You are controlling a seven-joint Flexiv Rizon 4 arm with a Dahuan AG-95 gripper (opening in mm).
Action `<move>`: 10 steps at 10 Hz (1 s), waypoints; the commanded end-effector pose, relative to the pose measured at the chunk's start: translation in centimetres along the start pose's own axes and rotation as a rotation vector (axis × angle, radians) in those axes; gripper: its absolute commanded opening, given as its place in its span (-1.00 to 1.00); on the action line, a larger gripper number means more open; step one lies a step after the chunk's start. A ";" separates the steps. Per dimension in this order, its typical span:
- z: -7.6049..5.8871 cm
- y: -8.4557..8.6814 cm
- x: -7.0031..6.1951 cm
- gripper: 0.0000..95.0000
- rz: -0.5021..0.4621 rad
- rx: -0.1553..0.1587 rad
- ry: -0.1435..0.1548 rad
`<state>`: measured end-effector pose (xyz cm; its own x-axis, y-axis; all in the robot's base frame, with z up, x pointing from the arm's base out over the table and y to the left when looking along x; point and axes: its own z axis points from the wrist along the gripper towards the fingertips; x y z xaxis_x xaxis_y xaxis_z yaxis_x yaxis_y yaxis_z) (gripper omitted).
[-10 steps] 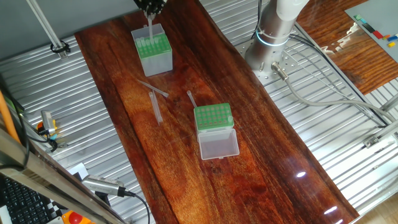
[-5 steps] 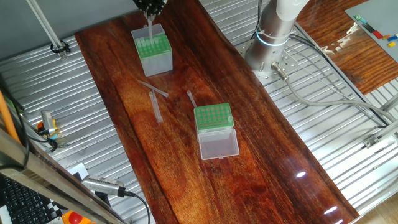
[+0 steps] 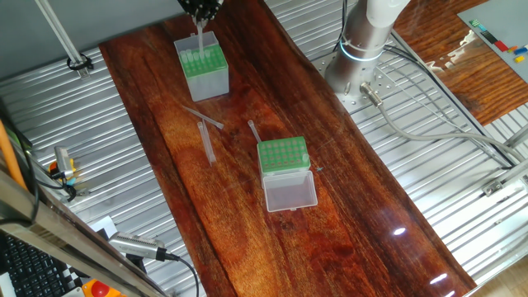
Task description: Transfer all large pipette tips from one holder to another
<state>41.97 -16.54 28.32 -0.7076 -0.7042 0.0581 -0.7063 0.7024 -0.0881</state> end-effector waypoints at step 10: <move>2.9 -0.5 -0.6 -1.00 -0.015 0.004 -0.030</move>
<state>42.87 -16.88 25.27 -0.6957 -0.7178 0.0279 -0.7168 0.6912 -0.0916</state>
